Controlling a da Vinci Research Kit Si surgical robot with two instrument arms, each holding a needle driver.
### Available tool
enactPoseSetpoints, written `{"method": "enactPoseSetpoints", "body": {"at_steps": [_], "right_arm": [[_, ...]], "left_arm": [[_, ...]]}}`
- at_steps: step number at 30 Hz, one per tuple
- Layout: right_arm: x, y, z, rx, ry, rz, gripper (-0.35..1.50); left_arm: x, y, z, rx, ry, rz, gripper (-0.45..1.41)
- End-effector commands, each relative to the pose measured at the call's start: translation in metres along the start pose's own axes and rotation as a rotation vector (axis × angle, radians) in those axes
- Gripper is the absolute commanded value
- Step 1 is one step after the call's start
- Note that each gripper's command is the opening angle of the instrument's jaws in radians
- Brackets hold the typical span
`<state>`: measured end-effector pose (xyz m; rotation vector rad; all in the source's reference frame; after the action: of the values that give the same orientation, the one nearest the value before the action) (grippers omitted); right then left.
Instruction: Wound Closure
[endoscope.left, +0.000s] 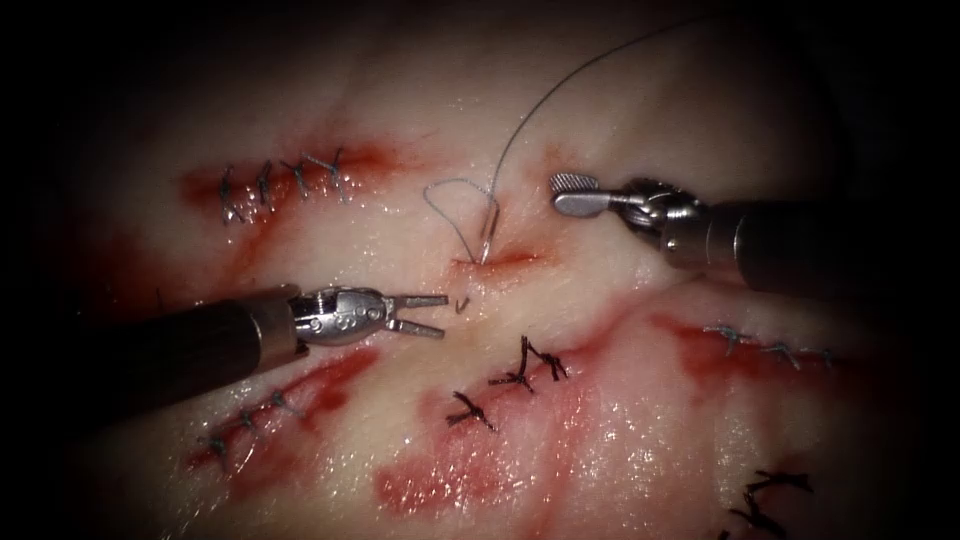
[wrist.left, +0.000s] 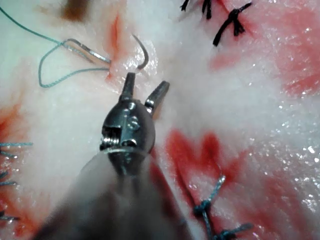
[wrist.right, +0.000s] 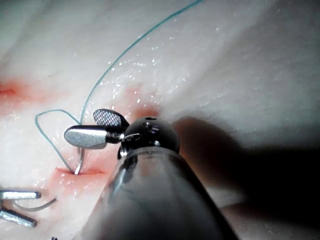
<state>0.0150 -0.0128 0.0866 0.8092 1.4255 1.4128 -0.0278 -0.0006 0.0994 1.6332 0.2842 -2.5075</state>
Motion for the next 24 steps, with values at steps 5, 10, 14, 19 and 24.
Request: {"method": "enactPoseSetpoints", "body": {"at_steps": [5,10,14,19,24], "right_arm": [[-0.0011,0.0006,0.0017,0.002,0.008,-0.009,1.13],[-0.0017,0.0006,0.0024,-0.005,0.014,-0.013,1.13],[-0.0020,0.0005,0.0026,-0.009,0.019,-0.014,1.12],[-0.0020,0.0005,0.0027,-0.003,0.012,-0.115,0.98],[-0.0025,0.0001,0.0033,0.038,-0.054,-0.391,0.63]], "left_arm": [[0.0000,-0.0013,0.0010,0.037,0.019,-0.004,0.62],[0.0003,-0.0015,0.0023,0.056,0.029,0.000,0.44],[0.0003,-0.0017,0.0036,0.040,0.041,-0.017,-0.12],[0.0004,-0.0020,0.0026,0.032,0.092,-0.140,-0.45],[0.0013,-0.0018,0.0010,0.029,0.157,-0.285,-0.45]]}}
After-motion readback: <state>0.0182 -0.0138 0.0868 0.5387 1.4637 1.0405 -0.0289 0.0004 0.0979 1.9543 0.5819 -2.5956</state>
